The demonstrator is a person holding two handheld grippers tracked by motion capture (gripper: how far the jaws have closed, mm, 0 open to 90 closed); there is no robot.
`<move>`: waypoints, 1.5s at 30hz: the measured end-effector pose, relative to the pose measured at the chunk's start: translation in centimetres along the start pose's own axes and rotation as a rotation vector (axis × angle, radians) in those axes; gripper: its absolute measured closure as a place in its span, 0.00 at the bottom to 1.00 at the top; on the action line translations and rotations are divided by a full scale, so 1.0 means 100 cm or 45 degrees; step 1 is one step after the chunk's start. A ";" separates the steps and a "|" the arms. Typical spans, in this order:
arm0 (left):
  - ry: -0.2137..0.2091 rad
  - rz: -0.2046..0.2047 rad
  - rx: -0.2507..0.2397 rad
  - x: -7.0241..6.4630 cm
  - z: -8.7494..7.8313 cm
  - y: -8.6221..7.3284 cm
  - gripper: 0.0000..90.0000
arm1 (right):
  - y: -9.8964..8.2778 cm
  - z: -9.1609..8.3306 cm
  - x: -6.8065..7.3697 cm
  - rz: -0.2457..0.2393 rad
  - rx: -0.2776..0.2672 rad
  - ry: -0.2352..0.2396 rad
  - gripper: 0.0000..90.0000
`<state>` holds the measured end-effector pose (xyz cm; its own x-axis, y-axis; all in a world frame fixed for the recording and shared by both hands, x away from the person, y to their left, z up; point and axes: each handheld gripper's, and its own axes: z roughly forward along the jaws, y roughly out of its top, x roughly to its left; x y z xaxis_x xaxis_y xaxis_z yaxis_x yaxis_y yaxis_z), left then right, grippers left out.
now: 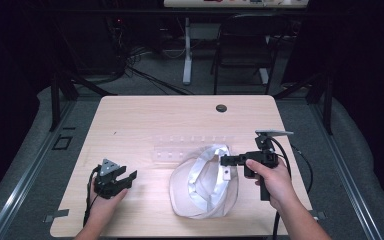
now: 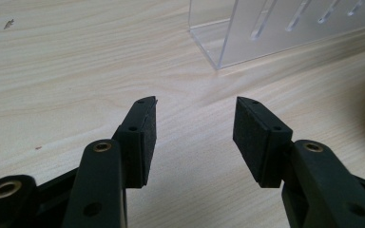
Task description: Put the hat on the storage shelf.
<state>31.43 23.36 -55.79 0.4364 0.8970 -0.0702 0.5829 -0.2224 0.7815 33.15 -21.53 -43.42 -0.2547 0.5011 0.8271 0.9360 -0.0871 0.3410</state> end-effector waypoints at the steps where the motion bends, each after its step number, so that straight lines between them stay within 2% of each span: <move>1: -0.001 0.001 0.000 0.000 0.000 0.000 0.56 | 0.001 0.001 0.003 -0.002 -0.011 0.016 0.91; 3: -0.002 0.005 -0.002 0.000 -0.001 0.000 0.56 | 0.004 0.002 0.010 -0.020 -0.020 0.041 0.91; 7: -0.002 0.006 -0.003 0.000 -0.001 0.000 0.56 | 0.008 0.001 0.019 -0.037 -0.026 0.052 0.91; 17: -0.004 0.010 -0.004 -0.001 0.000 0.000 0.56 | 0.014 -0.009 0.035 -0.074 -0.070 0.053 0.91; 23: -0.008 0.011 -0.004 -0.002 0.000 0.000 0.56 | 0.022 -0.022 0.044 -0.089 -0.123 0.051 0.91; 24: -0.008 0.012 -0.004 -0.003 0.000 0.000 0.56 | 0.024 -0.026 0.046 -0.087 -0.156 0.047 0.91; 25: -0.008 0.012 -0.004 -0.003 0.000 0.000 0.56 | 0.025 -0.029 0.046 -0.090 -0.159 0.046 0.91; 31: -0.013 0.019 0.001 -0.003 0.000 0.000 0.56 | 0.032 -0.035 0.050 -0.082 -0.211 0.041 0.91; 33: -0.014 0.020 -0.001 -0.004 0.000 0.000 0.56 | 0.036 -0.037 0.054 -0.097 -0.250 0.048 0.91; 35: -0.015 0.020 0.004 -0.004 0.000 0.000 0.56 | 0.037 -0.038 0.056 -0.105 -0.253 0.052 0.91; 39: -0.019 0.022 0.000 -0.004 0.000 0.000 0.56 | 0.043 -0.040 0.067 -0.181 -0.300 0.033 0.91; 41: -0.019 0.021 0.000 -0.004 0.001 0.000 0.56 | 0.044 -0.039 0.067 -0.190 -0.306 0.035 0.91; 42: -0.021 0.020 0.000 -0.005 0.001 0.000 0.56 | 0.046 -0.038 0.068 -0.208 -0.327 0.026 0.91; 45: -0.026 0.031 0.000 -0.005 0.001 0.000 0.56 | 0.050 -0.036 0.069 -0.211 -0.360 0.024 0.91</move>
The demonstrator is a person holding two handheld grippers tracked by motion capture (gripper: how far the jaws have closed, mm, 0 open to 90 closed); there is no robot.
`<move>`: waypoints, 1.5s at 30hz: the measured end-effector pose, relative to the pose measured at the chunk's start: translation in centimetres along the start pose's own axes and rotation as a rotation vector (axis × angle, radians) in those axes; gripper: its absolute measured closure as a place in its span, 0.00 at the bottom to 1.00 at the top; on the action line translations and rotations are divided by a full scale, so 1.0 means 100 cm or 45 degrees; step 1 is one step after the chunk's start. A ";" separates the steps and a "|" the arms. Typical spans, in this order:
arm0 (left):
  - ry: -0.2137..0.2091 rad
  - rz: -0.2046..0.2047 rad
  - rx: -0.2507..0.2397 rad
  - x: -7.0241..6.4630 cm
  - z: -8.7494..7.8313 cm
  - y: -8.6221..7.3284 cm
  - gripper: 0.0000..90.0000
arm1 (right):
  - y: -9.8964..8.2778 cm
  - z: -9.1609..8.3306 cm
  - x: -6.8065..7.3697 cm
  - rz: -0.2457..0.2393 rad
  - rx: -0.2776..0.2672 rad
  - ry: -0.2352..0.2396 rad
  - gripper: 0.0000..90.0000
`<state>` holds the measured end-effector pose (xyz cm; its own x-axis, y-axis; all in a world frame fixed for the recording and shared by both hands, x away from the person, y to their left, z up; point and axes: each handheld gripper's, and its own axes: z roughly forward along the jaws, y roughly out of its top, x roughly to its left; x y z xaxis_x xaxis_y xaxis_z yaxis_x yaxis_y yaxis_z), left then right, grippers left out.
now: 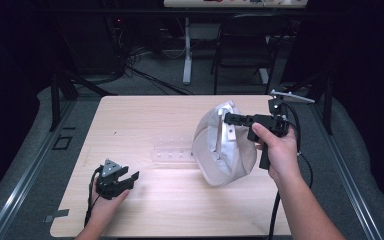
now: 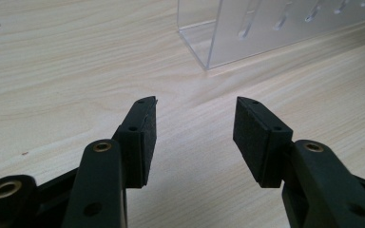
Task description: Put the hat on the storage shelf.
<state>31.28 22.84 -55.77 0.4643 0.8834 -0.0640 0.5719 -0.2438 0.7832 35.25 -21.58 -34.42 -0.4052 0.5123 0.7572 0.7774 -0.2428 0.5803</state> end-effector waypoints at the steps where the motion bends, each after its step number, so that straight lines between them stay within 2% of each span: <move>1: -0.001 -0.002 -0.001 0.000 0.000 0.000 0.56 | 0.002 0.001 0.000 -0.011 -0.007 -0.002 0.91; 4: -0.001 0.007 0.000 -0.001 0.001 0.000 0.56 | 0.006 0.004 -0.002 -0.015 -0.044 -0.003 0.91; 8: -0.004 0.010 -0.001 -0.001 0.001 0.000 0.56 | 0.009 0.008 -0.004 -0.020 -0.057 0.012 0.91; 12: -0.014 0.020 -0.006 -0.004 0.000 0.001 0.56 | 0.014 0.013 -0.004 -0.040 -0.079 -0.008 0.91; 16: -0.029 0.048 -0.026 -0.013 0.000 0.002 0.56 | 0.023 0.017 -0.002 -0.022 -0.090 -0.047 0.91; 17: -0.047 0.086 -0.045 -0.021 -0.001 0.006 0.56 | 0.025 0.018 -0.001 -0.019 -0.091 -0.050 0.91; 18: -0.047 0.086 -0.045 -0.021 -0.001 0.006 0.56 | 0.025 0.018 -0.001 -0.019 -0.091 -0.050 0.91; 19: -0.066 0.127 -0.069 -0.031 -0.002 0.011 0.55 | 0.030 0.020 0.000 -0.017 -0.091 -0.065 0.91; 21: -0.099 0.161 -0.089 -0.042 -0.002 0.017 0.55 | 0.033 0.022 0.002 -0.011 -0.094 -0.075 0.91; 22: -0.099 0.161 -0.089 -0.042 -0.002 0.017 0.54 | 0.033 0.022 0.002 -0.011 -0.094 -0.075 0.91; 24: -0.127 0.204 -0.109 -0.055 -0.001 0.025 0.54 | 0.037 0.025 0.004 -0.013 -0.101 -0.091 0.91; 25: -0.152 0.242 -0.122 -0.068 0.002 0.033 0.54 | 0.040 0.028 0.007 -0.011 -0.108 -0.096 0.91; 26: -0.152 0.242 -0.122 -0.068 0.002 0.033 0.53 | 0.040 0.028 0.007 -0.011 -0.108 -0.096 0.91; 27: -0.175 0.269 -0.140 -0.081 0.007 0.041 0.53 | 0.042 0.031 0.010 -0.011 -0.117 -0.105 0.91; 28: -0.175 0.269 -0.140 -0.081 0.007 0.041 0.53 | 0.042 0.031 0.010 -0.011 -0.117 -0.105 0.91; 29: -0.200 0.288 -0.146 -0.095 0.012 0.050 0.53 | 0.044 0.034 0.012 -0.016 -0.122 -0.119 0.92; 30: -0.211 0.295 -0.148 -0.102 0.015 0.054 0.53 | 0.045 0.036 0.014 -0.018 -0.122 -0.124 0.91; 31: -0.213 0.314 -0.150 -0.109 0.017 0.057 0.53 | 0.046 0.038 0.014 -0.016 -0.122 -0.127 0.92; 32: -0.213 0.314 -0.150 -0.109 0.017 0.057 0.53 | 0.047 0.040 0.015 -0.015 -0.122 -0.133 0.91; 33: -0.200 0.354 -0.150 -0.123 0.023 0.064 0.52 | 0.048 0.042 0.016 -0.014 -0.127 -0.139 0.91; 35: -0.187 0.378 -0.150 -0.134 0.028 0.070 0.50 | 0.049 0.046 0.017 -0.015 -0.131 -0.150 0.91; 36: -0.187 0.378 -0.150 -0.134 0.028 0.070 0.49 | 0.049 0.046 0.017 -0.015 -0.131 -0.150 0.91; 37: -0.170 0.393 -0.157 -0.143 0.032 0.075 0.47 | 0.050 0.050 0.017 -0.007 -0.138 -0.159 0.91; 39: -0.177 0.404 -0.163 -0.152 0.036 0.081 0.47 | 0.051 0.053 0.017 -0.007 -0.136 -0.177 0.91; 40: -0.177 0.404 -0.163 -0.152 0.036 0.081 0.47 | 0.051 0.053 0.017 -0.007 -0.136 -0.177 0.91; 41: -0.167 0.421 -0.172 -0.160 0.040 0.087 0.46 | 0.051 0.057 0.017 -0.008 -0.136 -0.198 0.91; 45: -0.123 0.480 -0.151 -0.175 0.051 0.094 0.46 | 0.052 0.061 0.017 -0.008 -0.145 -0.210 0.91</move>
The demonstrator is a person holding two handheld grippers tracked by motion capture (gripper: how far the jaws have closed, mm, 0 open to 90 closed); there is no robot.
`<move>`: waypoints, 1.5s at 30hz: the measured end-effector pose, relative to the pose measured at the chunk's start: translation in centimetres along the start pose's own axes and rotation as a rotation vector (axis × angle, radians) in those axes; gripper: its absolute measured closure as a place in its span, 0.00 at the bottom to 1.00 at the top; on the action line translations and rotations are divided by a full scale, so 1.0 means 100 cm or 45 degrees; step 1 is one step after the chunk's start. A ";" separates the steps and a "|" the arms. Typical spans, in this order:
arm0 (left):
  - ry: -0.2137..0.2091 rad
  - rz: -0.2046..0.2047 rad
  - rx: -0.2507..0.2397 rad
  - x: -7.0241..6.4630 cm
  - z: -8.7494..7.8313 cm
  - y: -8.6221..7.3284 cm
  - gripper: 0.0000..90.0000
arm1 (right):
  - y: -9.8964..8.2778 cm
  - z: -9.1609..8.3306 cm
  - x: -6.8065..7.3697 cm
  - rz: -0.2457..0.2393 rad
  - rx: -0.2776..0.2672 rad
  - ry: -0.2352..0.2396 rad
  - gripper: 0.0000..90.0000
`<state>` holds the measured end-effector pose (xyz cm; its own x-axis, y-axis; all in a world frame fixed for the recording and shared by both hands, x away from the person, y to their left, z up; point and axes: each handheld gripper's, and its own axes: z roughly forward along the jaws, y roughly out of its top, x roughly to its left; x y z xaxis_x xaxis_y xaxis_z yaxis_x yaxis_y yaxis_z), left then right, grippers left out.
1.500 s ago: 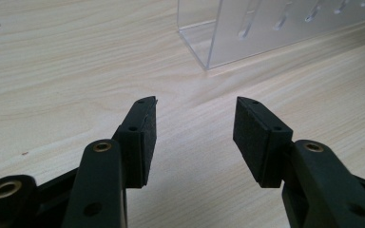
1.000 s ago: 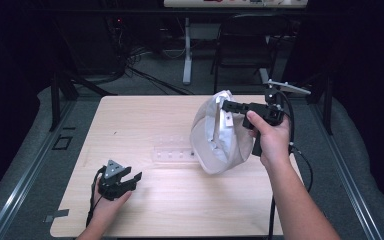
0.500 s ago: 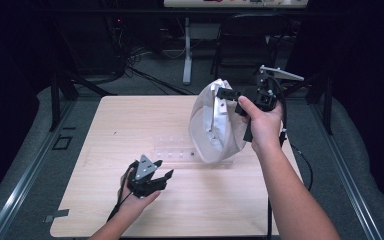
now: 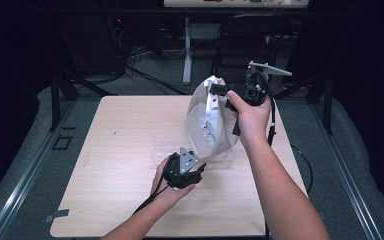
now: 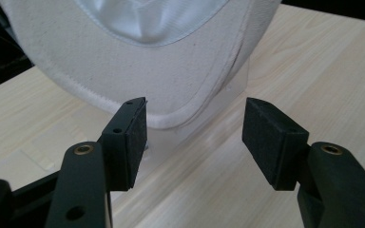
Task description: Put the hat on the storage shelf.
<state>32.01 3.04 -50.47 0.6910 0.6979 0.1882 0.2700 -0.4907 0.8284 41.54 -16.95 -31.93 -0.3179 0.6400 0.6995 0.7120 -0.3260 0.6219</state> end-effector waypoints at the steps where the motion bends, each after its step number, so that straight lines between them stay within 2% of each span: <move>1: 0.000 0.000 0.000 0.000 0.000 0.000 0.47 | 0.000 0.000 0.000 0.000 0.000 0.000 0.91; 3: 0.033 0.014 0.015 -0.004 0.007 0.002 0.47 | 0.000 0.001 0.001 -0.004 0.002 -0.009 0.91; 4: 0.057 0.016 0.029 -0.005 0.014 0.003 0.52 | 0.000 0.002 0.001 -0.004 -0.002 -0.011 0.91; 5: 0.057 0.016 0.029 -0.005 0.014 0.003 0.56 | 0.000 0.002 0.001 -0.004 -0.002 -0.011 0.91; 6: 0.072 0.015 0.037 -0.005 0.016 0.004 0.56 | 0.000 0.002 0.001 -0.005 -0.002 -0.011 0.91; 8: 0.105 0.015 0.043 -0.003 0.018 0.006 0.68 | -0.001 0.003 0.002 -0.013 0.004 -0.018 0.91; 11: 0.115 0.034 0.054 0.003 0.015 0.006 0.81 | -0.001 0.003 0.004 -0.021 0.006 -0.016 0.91; 15: 0.120 0.054 0.043 0.012 0.009 0.005 0.87 | 0.002 0.001 0.007 -0.050 0.008 -0.035 0.92; 17: 0.086 0.045 0.019 0.021 0.003 0.004 0.89 | 0.002 0.001 0.009 -0.058 0.008 -0.044 0.92; 20: 0.060 0.032 0.011 0.025 0.000 0.004 0.91 | 0.002 0.002 0.012 -0.077 0.017 -0.055 0.91; 21: 0.016 -0.002 0.001 0.029 -0.002 0.002 0.92 | 0.002 0.003 0.013 -0.081 0.020 -0.057 0.91; 22: -0.003 -0.017 0.001 0.031 -0.002 0.001 0.92 | 0.001 0.005 0.014 -0.084 0.023 -0.060 0.91; 26: -0.029 -0.050 0.004 0.034 -0.001 -0.005 0.93 | -0.003 0.013 0.017 -0.116 0.050 -0.083 0.91; 29: -0.075 -0.098 0.001 0.040 0.003 -0.012 0.93 | -0.006 0.020 0.018 -0.135 0.066 -0.099 0.91; 35: -0.117 -0.125 -0.013 0.047 0.004 -0.017 0.93 | -0.009 0.026 0.016 -0.132 0.080 -0.087 0.91; 38: -0.164 -0.149 -0.025 0.054 0.005 -0.019 0.94 | -0.009 0.027 0.015 -0.126 0.077 -0.086 0.91; 41: -0.168 -0.170 -0.019 0.057 0.004 -0.020 0.94 | -0.009 0.029 0.015 -0.123 0.085 -0.089 0.91; 42: -0.153 -0.198 -0.019 0.057 0.002 -0.022 0.94 | -0.010 0.030 0.015 -0.118 0.083 -0.087 0.91; 43: -0.153 -0.198 -0.019 0.057 0.002 -0.022 0.95 | -0.010 0.030 0.015 -0.118 0.083 -0.087 0.91; 45: -0.122 -0.231 -0.011 0.053 -0.001 -0.023 0.95 | -0.011 0.033 0.015 -0.106 0.093 -0.080 0.91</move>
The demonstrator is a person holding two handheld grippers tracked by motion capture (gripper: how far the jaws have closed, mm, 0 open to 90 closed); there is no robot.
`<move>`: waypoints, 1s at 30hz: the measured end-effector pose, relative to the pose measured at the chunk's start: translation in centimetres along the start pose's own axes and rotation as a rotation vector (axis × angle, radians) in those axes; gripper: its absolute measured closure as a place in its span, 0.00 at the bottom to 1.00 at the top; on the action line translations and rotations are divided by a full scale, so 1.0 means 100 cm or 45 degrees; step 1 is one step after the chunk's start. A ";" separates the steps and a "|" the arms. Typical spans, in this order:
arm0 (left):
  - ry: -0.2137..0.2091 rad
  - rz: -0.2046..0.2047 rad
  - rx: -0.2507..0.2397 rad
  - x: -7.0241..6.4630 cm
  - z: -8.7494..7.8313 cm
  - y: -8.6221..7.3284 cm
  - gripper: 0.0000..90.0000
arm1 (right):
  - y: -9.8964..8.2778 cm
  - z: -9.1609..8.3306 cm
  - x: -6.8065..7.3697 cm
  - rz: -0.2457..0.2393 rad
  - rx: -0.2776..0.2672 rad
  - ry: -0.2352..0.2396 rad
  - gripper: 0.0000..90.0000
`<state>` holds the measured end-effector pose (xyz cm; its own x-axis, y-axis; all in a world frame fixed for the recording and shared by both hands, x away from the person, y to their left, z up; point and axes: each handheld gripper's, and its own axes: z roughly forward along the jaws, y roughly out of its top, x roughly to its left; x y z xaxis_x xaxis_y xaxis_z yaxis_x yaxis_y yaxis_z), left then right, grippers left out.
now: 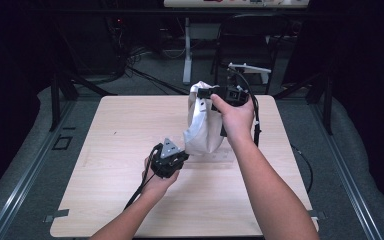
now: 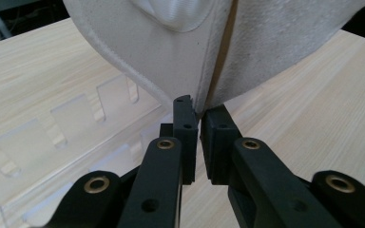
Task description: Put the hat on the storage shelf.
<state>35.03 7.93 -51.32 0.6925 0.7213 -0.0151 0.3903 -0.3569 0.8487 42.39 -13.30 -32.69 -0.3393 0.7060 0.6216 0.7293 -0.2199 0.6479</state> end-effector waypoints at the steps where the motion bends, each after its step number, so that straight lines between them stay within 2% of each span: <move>1: 0.009 -0.006 0.003 -0.001 -0.001 0.000 0.95 | 0.000 0.001 0.001 -0.002 0.010 0.004 0.91; 4: 0.018 -0.027 0.008 -0.003 -0.001 -0.001 0.96 | -0.002 0.004 0.002 -0.001 0.015 0.018 0.91; 6: 0.015 -0.061 0.017 -0.003 0.000 -0.002 0.96 | -0.004 0.007 0.005 -0.006 0.022 0.030 0.91; 8: 0.012 -0.066 0.026 -0.002 0.000 -0.002 0.95 | -0.004 0.008 0.005 -0.011 0.025 0.031 0.91; 11: 0.010 -0.106 0.040 0.000 0.000 -0.004 0.95 | -0.005 0.010 0.003 -0.003 0.033 0.019 0.91; 15: 0.007 -0.114 0.056 0.001 0.001 -0.007 0.95 | -0.007 0.010 -0.001 0.001 0.043 0.013 0.91; 17: 0.013 -0.082 0.046 0.000 0.002 -0.009 0.94 | -0.007 0.010 -0.004 0.011 0.042 0.013 0.91; 20: -0.001 -0.079 0.041 0.000 0.001 -0.010 0.91 | -0.007 0.010 -0.005 0.016 0.040 0.016 0.91; 21: -0.009 -0.045 0.046 -0.002 -0.002 -0.010 0.84 | -0.008 0.010 -0.005 0.012 0.039 0.012 0.91; 24: 0.012 0.012 0.051 -0.007 -0.005 -0.010 0.74 | -0.008 0.009 -0.009 0.015 0.035 0.009 0.91; 30: 0.039 0.052 -0.018 -0.014 -0.011 -0.007 0.61 | -0.010 0.009 -0.015 0.033 0.027 0.002 0.91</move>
<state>33.14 7.83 -51.26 0.6886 0.7243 0.0354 0.3537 -0.3781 0.8555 42.70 -13.55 -34.69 -0.3214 0.6992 0.6387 0.7501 -0.2237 0.6224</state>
